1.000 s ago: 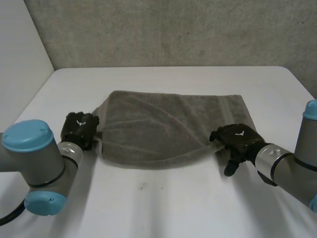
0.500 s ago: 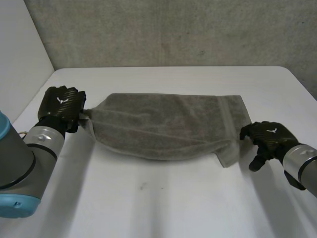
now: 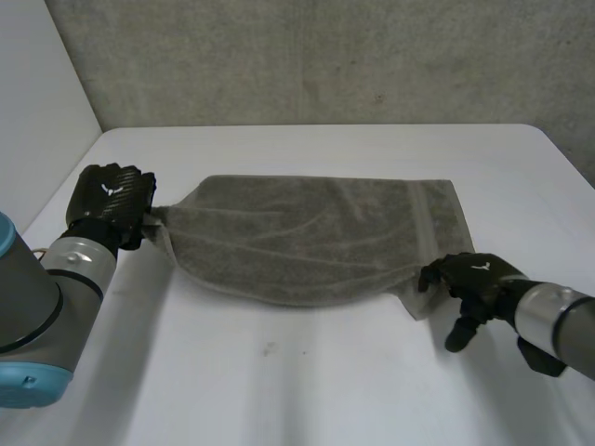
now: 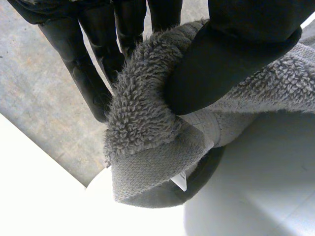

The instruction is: Fold the towel.

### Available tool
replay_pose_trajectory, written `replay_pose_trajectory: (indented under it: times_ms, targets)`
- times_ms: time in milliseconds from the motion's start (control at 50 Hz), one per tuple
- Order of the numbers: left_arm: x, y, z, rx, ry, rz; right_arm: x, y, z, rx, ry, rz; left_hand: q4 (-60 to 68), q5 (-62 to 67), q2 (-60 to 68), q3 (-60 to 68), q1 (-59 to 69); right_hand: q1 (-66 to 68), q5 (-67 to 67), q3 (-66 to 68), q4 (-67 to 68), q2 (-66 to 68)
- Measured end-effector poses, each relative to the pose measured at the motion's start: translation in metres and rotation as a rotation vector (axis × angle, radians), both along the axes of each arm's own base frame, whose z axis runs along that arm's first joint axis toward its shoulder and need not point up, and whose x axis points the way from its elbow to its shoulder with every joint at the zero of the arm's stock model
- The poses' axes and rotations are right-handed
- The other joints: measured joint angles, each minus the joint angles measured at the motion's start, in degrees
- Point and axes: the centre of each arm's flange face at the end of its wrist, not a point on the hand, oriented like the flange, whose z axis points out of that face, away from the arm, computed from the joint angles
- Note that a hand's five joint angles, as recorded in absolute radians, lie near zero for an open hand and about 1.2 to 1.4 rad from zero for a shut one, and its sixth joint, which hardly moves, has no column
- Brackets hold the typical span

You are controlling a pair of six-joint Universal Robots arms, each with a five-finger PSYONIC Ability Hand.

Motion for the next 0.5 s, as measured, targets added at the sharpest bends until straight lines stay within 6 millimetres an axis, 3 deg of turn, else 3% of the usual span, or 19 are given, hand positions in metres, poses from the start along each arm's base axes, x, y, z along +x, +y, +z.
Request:
replay_pose_trajectory:
  times_ms: [220, 500]
  targets:
    - [0.001, 0.0, -0.003, 0.01, -0.003, 0.004, 0.025, -0.041, -0.025, -0.092, 0.047, -0.052, 0.0, 0.0, 0.0, 0.0, 0.0, 0.0, -0.4, 0.0, -0.1, 0.0]
    - [0.002, -0.001, -0.006, 0.017, -0.005, 0.005, 0.05, -0.064, -0.031, -0.125, 0.017, -0.032, 0.0, 0.0, 0.0, 0.0, 0.0, 0.0, -0.4, 0.0, -0.1, 0.0]
